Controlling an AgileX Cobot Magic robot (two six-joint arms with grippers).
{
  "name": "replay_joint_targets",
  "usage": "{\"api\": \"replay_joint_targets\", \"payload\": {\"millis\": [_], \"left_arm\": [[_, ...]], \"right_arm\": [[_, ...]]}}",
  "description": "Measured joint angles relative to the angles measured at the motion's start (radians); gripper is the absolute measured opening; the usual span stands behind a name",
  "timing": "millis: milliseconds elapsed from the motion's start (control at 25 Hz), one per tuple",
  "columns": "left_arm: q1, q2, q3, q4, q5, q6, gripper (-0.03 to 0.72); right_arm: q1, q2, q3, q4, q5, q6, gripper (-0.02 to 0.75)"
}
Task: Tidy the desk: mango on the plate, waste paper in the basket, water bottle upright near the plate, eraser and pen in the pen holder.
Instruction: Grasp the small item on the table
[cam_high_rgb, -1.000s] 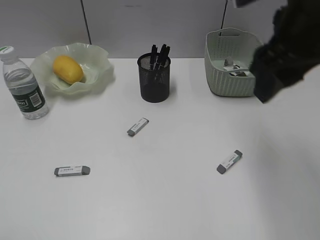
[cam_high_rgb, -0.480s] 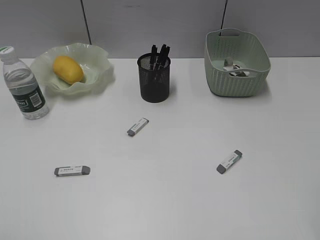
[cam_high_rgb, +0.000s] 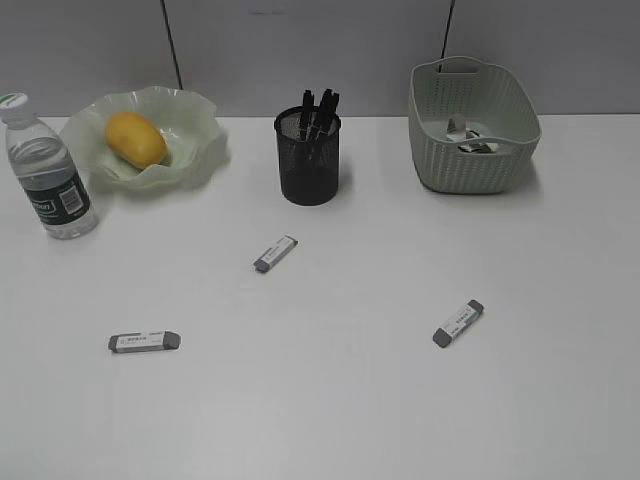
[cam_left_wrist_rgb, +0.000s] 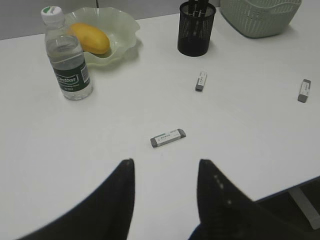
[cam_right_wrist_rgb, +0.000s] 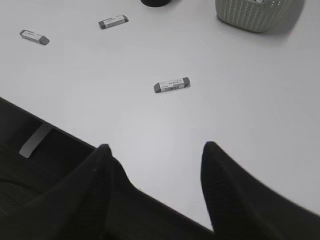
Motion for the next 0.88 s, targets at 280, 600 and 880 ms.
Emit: {"api": "replay_joint_targets", "payload": {"millis": [280,600,880], "left_arm": [[0.000,0.000,0.000,-0.001,-0.001,0.000,0.319],[0.000,0.107,-0.015,-0.004,-0.143,0.000,0.319],[0.000,0.451,-0.073,-0.005,-0.258,0.017,0.319]], "right_arm": [[0.000,-0.090,0.079,0.003,0.014,0.029,0.450],[0.000,-0.090,0.085,-0.047,0.014,0.090,0.450],[0.000,-0.090,0.085,-0.050,0.014,0.099,0.449]]}}
